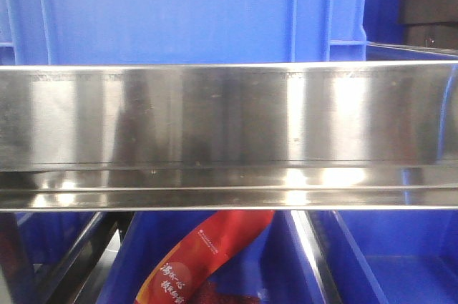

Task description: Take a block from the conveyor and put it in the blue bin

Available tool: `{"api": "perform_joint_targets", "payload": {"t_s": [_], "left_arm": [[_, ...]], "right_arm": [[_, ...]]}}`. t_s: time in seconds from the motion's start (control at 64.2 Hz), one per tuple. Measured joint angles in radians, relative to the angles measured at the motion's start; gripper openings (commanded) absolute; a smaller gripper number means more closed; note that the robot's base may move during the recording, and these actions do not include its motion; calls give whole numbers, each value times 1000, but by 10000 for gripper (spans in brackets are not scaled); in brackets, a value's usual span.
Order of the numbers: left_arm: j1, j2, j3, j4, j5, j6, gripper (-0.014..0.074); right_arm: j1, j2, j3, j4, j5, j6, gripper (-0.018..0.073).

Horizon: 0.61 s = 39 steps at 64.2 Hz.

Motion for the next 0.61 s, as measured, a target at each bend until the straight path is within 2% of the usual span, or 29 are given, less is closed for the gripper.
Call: {"api": "perform_joint_targets", "payload": {"t_s": [0.156, 0.607], "left_arm": [[0, 0, 0, 0, -2, 0, -111], [0, 0, 0, 0, -2, 2, -111]], "right_arm": [[-11, -61, 67, -11, -3, 11, -154], [-11, -65, 70, -22, -9, 15, -154]]}}
